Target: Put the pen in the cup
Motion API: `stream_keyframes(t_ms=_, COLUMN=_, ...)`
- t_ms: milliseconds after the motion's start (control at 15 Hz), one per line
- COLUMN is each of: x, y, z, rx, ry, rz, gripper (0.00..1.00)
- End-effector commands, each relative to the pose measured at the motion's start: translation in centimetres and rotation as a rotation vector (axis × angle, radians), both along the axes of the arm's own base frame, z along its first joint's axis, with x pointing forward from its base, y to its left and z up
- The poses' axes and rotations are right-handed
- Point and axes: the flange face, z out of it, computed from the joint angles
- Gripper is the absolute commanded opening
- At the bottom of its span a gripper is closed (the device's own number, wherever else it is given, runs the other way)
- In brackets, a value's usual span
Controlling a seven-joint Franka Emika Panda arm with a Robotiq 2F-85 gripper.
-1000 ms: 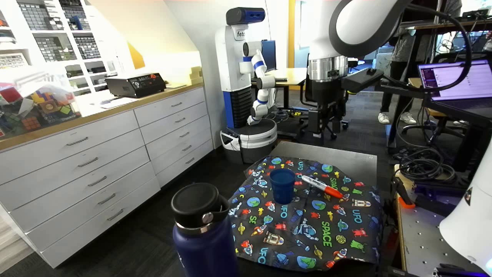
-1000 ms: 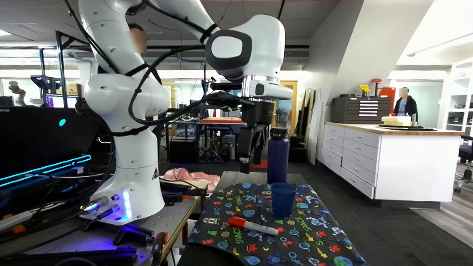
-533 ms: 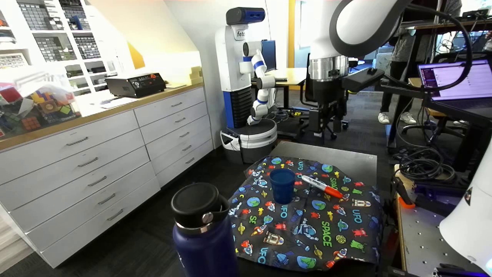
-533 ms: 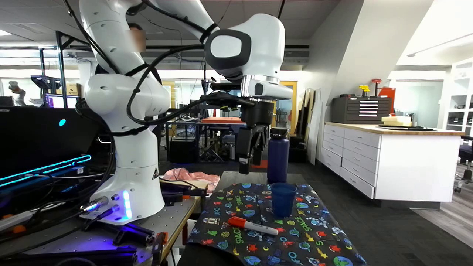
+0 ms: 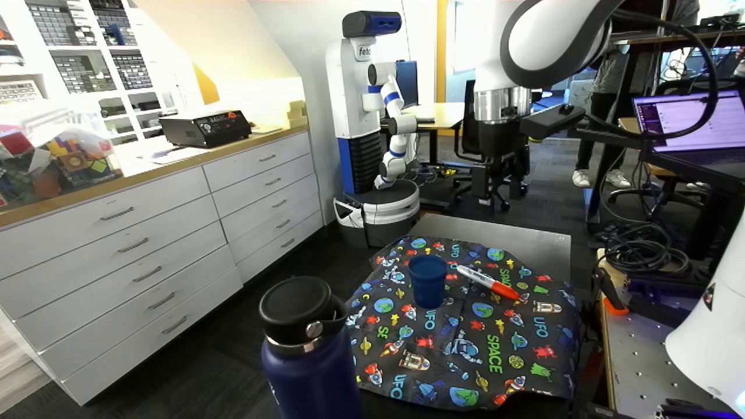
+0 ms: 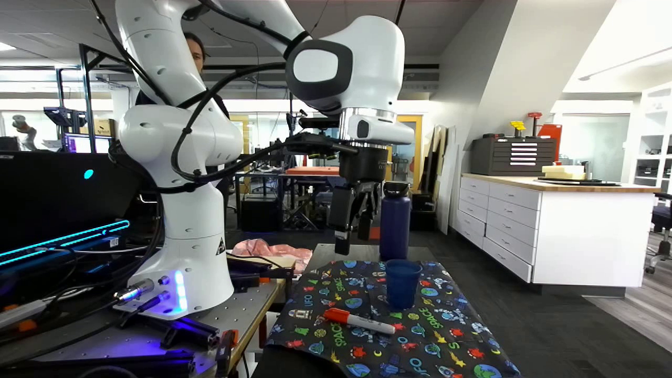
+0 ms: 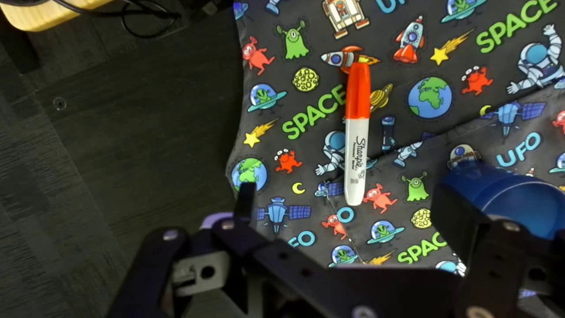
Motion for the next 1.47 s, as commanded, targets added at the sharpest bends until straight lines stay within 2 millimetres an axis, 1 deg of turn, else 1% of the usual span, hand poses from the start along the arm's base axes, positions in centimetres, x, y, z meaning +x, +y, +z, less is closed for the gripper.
stream_keyframes(t_ms=0, x=0.3, y=-0.8, z=-1.4, rx=0.023, ry=-0.01, rz=0.008, gripper=1.0)
stream_keyframes(t_ms=267, x=0.3, y=-1.0, z=-3.2, rx=0.043, ry=0.014, rz=0.009, gripper=1.0)
stream_keyframes(t_ms=467, x=0.4, y=-0.9, z=-4.1, rx=0.059, ry=0.022, rz=0.009, gripper=1.0)
stream_keyframes(t_ms=1400, x=1.8, y=1.5, z=-7.5, rx=0.105, ry=-0.009, rz=0.059, gripper=1.0)
